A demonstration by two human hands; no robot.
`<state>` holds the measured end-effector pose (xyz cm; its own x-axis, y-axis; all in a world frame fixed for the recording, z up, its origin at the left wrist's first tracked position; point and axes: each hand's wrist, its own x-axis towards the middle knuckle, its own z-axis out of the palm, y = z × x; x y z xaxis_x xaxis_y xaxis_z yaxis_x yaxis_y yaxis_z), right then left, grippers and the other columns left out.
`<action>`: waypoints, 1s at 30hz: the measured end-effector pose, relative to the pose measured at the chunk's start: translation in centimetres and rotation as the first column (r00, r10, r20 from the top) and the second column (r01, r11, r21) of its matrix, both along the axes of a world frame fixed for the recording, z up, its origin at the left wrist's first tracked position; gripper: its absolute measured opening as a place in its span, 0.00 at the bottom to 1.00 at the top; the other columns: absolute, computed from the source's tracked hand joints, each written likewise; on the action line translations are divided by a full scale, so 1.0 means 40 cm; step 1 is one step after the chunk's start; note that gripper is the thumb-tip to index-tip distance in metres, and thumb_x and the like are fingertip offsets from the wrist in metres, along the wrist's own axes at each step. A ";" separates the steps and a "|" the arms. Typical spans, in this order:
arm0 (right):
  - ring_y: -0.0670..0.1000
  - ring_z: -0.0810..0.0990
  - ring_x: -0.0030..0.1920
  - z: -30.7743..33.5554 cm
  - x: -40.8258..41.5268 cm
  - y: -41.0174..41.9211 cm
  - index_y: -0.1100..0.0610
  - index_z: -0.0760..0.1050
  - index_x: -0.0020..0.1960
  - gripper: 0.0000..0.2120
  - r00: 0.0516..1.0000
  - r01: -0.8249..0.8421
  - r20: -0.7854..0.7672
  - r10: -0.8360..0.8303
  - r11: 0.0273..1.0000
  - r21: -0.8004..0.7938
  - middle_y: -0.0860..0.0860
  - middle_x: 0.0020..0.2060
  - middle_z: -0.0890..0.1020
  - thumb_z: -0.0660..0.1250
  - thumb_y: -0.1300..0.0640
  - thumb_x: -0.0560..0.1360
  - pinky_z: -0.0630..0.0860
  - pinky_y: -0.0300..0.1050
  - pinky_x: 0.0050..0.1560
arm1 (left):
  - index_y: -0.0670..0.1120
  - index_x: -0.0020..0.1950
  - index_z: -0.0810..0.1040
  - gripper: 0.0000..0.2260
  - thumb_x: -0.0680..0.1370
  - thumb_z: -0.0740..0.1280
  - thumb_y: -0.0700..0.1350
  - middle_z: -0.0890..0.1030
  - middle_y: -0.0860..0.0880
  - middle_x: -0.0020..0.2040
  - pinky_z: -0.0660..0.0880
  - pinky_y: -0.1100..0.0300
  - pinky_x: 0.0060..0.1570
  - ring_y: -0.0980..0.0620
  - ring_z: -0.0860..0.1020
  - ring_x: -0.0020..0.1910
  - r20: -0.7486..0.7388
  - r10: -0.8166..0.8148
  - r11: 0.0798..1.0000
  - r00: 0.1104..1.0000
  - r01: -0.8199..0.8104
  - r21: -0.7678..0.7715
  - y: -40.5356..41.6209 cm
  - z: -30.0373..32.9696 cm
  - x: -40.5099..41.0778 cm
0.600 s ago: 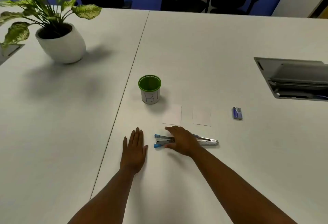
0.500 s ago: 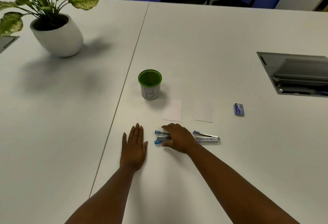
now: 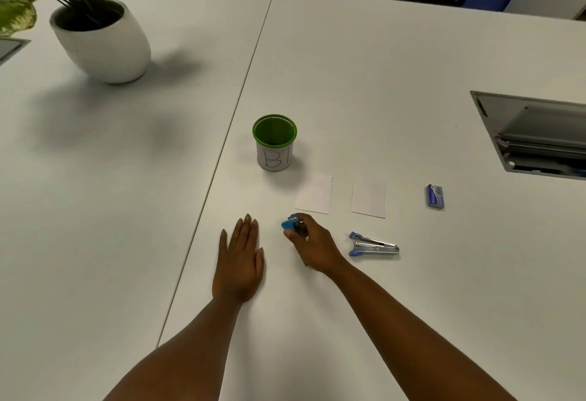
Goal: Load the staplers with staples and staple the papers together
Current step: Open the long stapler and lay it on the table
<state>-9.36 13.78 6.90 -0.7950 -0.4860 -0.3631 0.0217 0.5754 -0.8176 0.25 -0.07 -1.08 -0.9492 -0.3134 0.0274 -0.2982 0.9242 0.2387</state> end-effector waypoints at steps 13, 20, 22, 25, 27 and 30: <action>0.46 0.75 0.32 0.155 -0.005 0.053 0.58 0.72 0.58 0.24 0.659 0.496 0.740 0.132 0.664 -0.559 0.50 0.35 0.78 0.47 0.42 0.79 0.73 0.39 0.34 | 0.43 0.76 0.48 0.33 0.73 0.36 0.56 0.50 0.46 0.77 0.42 0.53 0.73 0.49 0.49 0.77 0.153 0.003 0.999 0.988 -0.011 0.052 -0.007 0.022 -0.016; 0.46 0.83 0.35 0.236 0.001 0.095 0.57 0.76 0.54 0.21 0.722 0.523 0.685 0.091 0.575 -0.628 0.51 0.40 0.85 0.52 0.44 0.78 0.81 0.39 0.37 | 0.45 0.73 0.62 0.23 0.81 0.49 0.55 0.65 0.45 0.73 0.53 0.48 0.72 0.47 0.61 0.73 0.252 0.237 0.558 0.938 -0.343 0.755 0.094 0.264 -0.118; 0.46 0.82 0.35 0.255 -0.001 0.098 0.59 0.77 0.52 0.20 0.736 0.545 0.675 0.051 0.546 -0.636 0.52 0.39 0.85 0.58 0.44 0.75 0.81 0.39 0.38 | 0.48 0.68 0.69 0.24 0.80 0.48 0.59 0.73 0.46 0.67 0.59 0.46 0.69 0.48 0.67 0.70 0.206 0.226 0.129 0.952 -0.239 0.962 0.133 0.342 -0.145; 0.46 0.82 0.32 0.270 0.003 0.102 0.60 0.79 0.46 0.18 0.760 0.563 0.648 -0.049 0.547 -0.619 0.52 0.32 0.84 0.62 0.45 0.72 0.80 0.37 0.38 | 0.48 0.61 0.76 0.30 0.73 0.51 0.68 0.79 0.47 0.48 0.73 0.50 0.56 0.49 0.77 0.51 0.053 0.130 -0.081 0.990 -0.043 0.996 0.171 0.426 -0.167; 0.46 0.82 0.31 0.269 0.005 0.106 0.60 0.79 0.42 0.17 0.769 0.579 0.627 -0.128 0.555 -0.597 0.51 0.30 0.84 0.63 0.47 0.74 0.80 0.37 0.39 | 0.50 0.56 0.81 0.33 0.67 0.55 0.72 0.72 0.44 0.51 0.78 0.56 0.49 0.50 0.74 0.44 -0.012 0.062 -0.141 0.998 0.020 0.990 0.194 0.459 -0.173; 0.46 0.82 0.30 0.275 0.009 0.122 0.61 0.79 0.42 0.17 0.776 0.589 0.608 -0.167 0.536 -0.605 0.50 0.29 0.84 0.61 0.49 0.76 0.81 0.36 0.37 | 0.49 0.50 0.84 0.33 0.65 0.53 0.71 0.68 0.45 0.53 0.77 0.63 0.42 0.58 0.69 0.30 -0.051 0.063 -0.257 0.997 0.065 0.964 0.216 0.476 -0.171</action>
<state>-8.99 18.67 17.91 -0.8218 -0.4283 -0.3758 0.5394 -0.3723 -0.7552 -6.60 8.57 17.94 -0.9653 -0.0056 -0.2610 -0.2255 -0.4861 0.8443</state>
